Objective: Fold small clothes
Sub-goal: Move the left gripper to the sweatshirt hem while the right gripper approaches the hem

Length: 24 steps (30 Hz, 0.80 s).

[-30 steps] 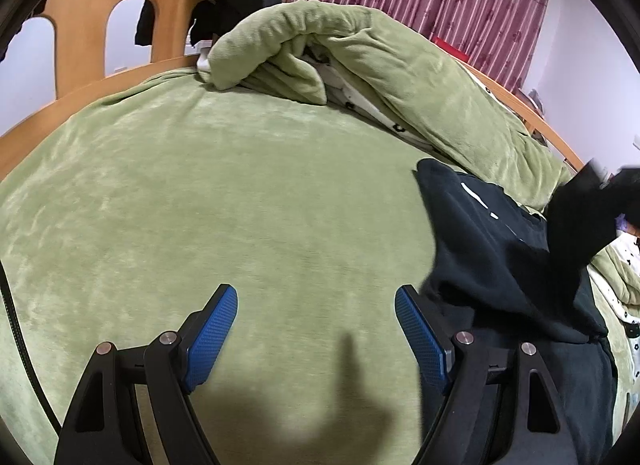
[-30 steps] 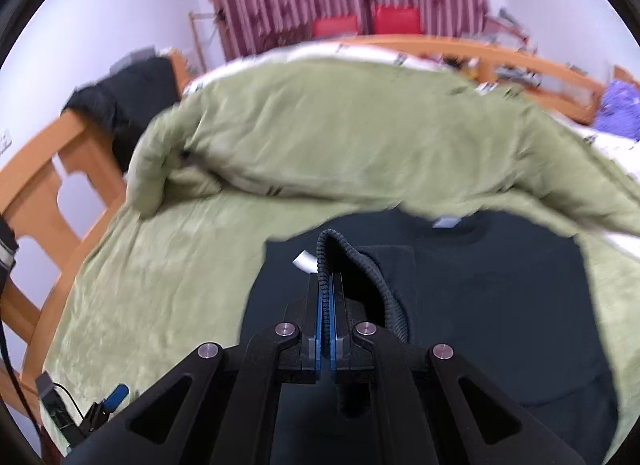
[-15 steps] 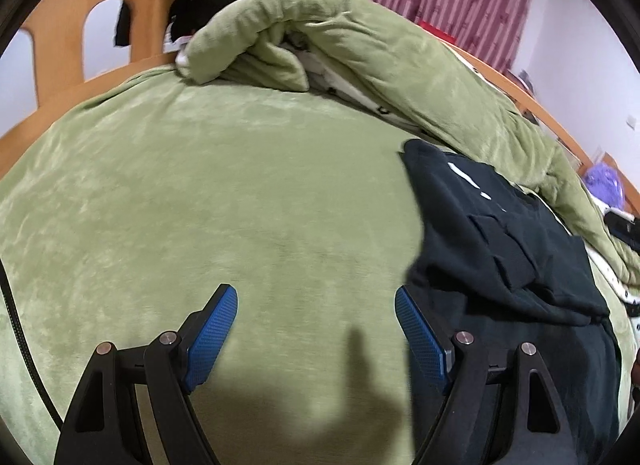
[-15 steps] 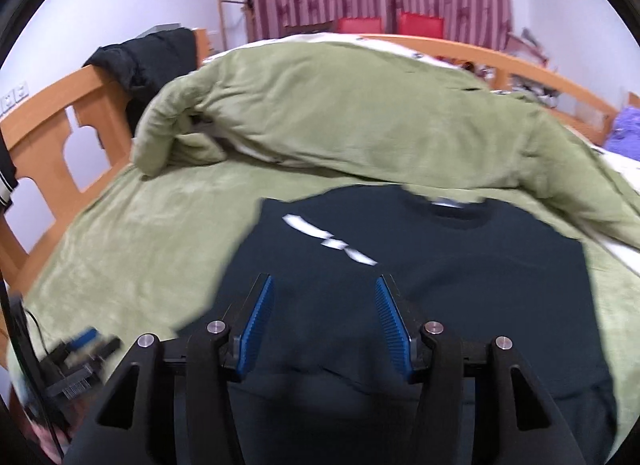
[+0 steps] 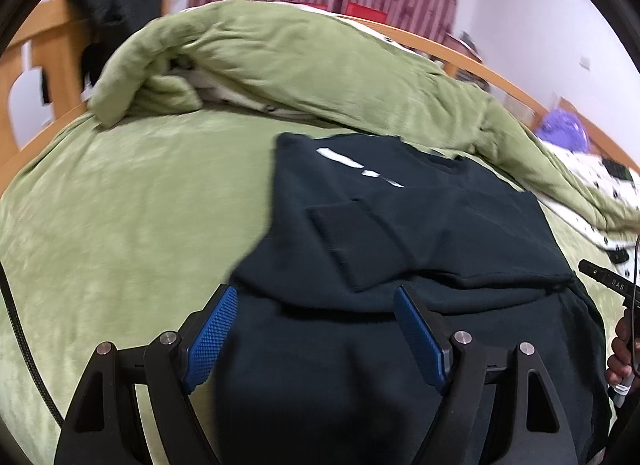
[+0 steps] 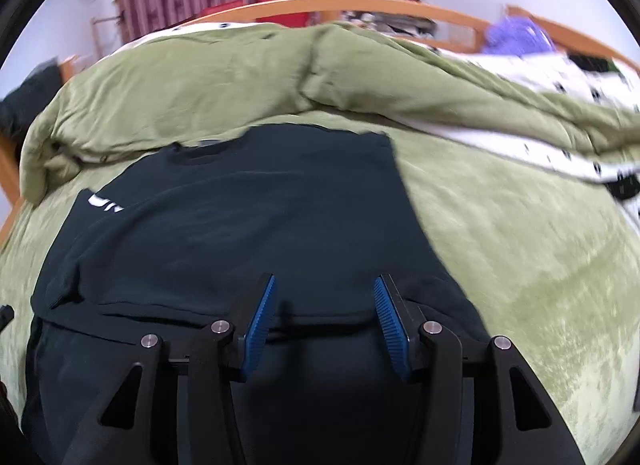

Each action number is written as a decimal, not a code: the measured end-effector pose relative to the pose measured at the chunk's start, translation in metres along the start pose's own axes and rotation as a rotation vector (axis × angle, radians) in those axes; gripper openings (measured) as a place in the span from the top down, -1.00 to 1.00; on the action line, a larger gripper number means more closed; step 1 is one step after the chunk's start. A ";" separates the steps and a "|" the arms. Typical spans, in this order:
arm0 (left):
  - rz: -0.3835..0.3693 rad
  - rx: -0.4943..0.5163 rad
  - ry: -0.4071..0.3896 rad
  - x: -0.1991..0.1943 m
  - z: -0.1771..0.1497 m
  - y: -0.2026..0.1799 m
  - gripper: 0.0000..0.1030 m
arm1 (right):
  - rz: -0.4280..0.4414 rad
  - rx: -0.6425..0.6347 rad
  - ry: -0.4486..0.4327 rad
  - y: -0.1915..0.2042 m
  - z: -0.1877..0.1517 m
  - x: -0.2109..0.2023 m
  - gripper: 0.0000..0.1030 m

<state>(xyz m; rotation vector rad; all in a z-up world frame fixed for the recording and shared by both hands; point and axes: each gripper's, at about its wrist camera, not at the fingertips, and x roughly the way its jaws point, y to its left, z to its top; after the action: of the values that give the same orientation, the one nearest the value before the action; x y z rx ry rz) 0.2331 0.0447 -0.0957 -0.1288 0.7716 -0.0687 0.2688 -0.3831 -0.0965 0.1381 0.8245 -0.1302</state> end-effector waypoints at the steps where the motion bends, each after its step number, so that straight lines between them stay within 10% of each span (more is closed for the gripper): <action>1: -0.001 0.010 -0.001 0.001 0.000 -0.007 -0.53 | -0.005 0.001 0.000 -0.008 -0.003 0.002 0.01; 19: 0.135 0.053 0.064 0.065 -0.011 -0.046 -0.04 | -0.038 -0.059 0.037 -0.054 -0.028 0.039 0.01; 24: 0.118 0.054 0.059 0.072 -0.004 -0.046 0.74 | -0.070 -0.062 0.041 -0.049 -0.025 0.049 0.01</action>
<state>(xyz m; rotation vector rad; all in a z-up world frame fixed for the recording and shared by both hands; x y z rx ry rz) 0.2813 -0.0091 -0.1416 -0.0298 0.8337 0.0190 0.2750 -0.4300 -0.1531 0.0536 0.8733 -0.1677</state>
